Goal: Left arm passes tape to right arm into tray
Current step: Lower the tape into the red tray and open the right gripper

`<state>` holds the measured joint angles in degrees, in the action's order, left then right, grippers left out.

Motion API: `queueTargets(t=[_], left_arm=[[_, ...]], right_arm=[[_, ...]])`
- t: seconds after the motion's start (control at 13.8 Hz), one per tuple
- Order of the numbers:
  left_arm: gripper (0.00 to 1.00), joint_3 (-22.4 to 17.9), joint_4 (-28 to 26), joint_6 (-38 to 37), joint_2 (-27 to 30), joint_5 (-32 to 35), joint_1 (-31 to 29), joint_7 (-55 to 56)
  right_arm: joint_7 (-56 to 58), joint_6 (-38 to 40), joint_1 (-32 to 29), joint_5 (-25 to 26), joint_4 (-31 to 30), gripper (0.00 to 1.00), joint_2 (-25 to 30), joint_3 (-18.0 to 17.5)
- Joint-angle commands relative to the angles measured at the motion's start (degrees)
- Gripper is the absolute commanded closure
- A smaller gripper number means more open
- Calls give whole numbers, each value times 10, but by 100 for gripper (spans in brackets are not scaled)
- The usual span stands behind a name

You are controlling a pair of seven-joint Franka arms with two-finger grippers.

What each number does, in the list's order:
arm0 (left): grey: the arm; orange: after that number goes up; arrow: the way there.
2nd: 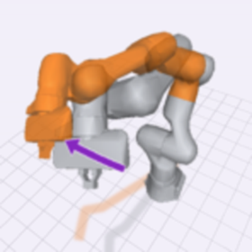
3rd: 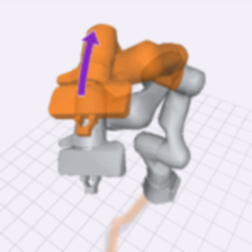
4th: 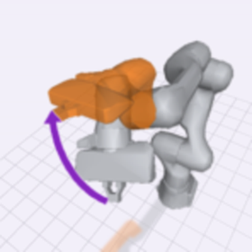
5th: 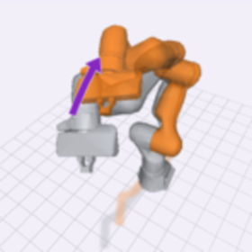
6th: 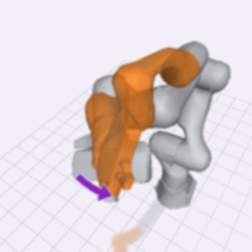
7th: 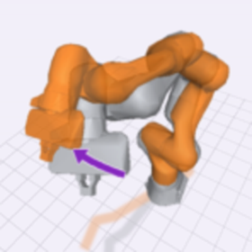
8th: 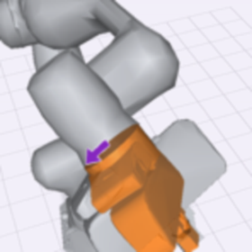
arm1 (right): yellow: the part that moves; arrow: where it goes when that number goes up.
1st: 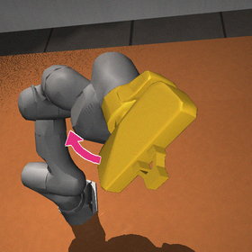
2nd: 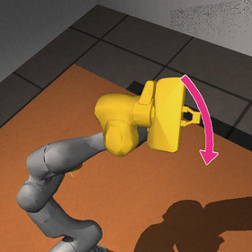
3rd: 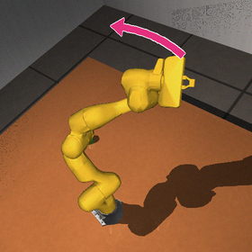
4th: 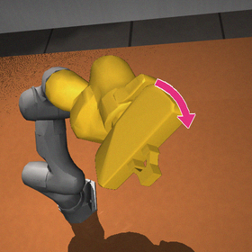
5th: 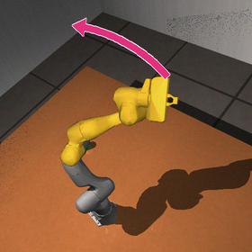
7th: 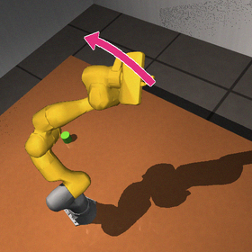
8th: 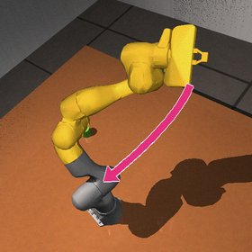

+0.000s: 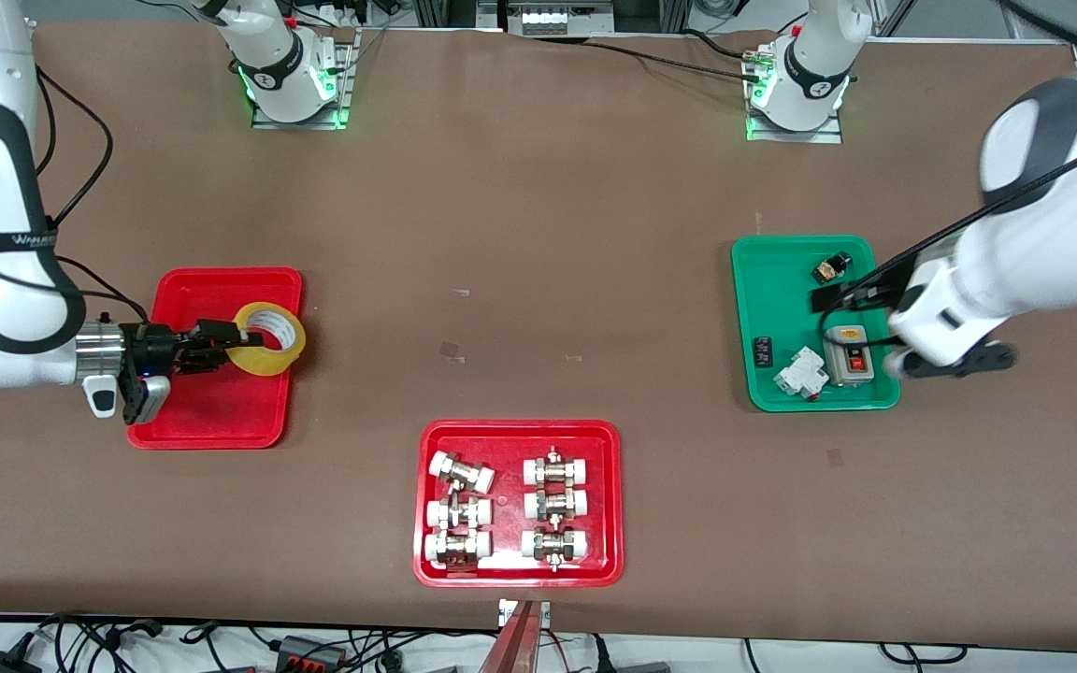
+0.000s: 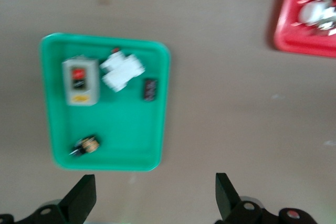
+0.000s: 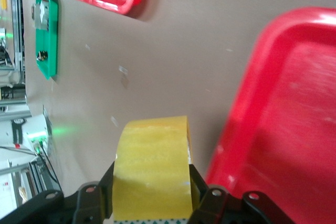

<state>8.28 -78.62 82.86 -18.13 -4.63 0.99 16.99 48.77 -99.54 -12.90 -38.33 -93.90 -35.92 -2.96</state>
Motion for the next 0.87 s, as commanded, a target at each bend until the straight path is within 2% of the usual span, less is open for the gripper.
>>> queueTargets(t=[0.0,0.07,0.14,0.22,0.29,0.36,0.43,0.51,0.58,0.72,0.8], left_arm=[[0,11,-85,-16,66,44,-5,-27],[0,10,-153,44,108,44,-9,-31],[0,12,-194,72,133,44,-16,-32],[0,20,-202,74,136,52,-9,-27],[0,29,-202,81,137,95,-11,-31],[0,31,-200,93,137,128,-11,-32],[0,22,-191,113,130,131,-13,-35],[0,10,-165,111,115,116,-15,-42],[0,3,-141,106,110,102,-19,-38],[0,-5,-114,101,104,63,-41,-40],[0,-5,-161,103,145,54,-49,-47]], right_arm=[[53,16,-29,11,5,100,-14,-11],[62,15,-35,20,6,100,-21,-11],[69,13,-40,29,6,100,-27,-11],[77,9,-42,34,6,100,-33,-11],[89,7,-43,34,7,100,-39,-11],[96,1,-45,36,6,92,-42,-11],[100,-13,-44,57,6,71,-42,-11],[103,-31,-41,80,7,15,-42,-11],[108,-52,-37,97,6,0,-42,-11],[140,-96,-28,143,4,0,-36,-13],[144,-111,-24,160,4,0,-33,-13]])
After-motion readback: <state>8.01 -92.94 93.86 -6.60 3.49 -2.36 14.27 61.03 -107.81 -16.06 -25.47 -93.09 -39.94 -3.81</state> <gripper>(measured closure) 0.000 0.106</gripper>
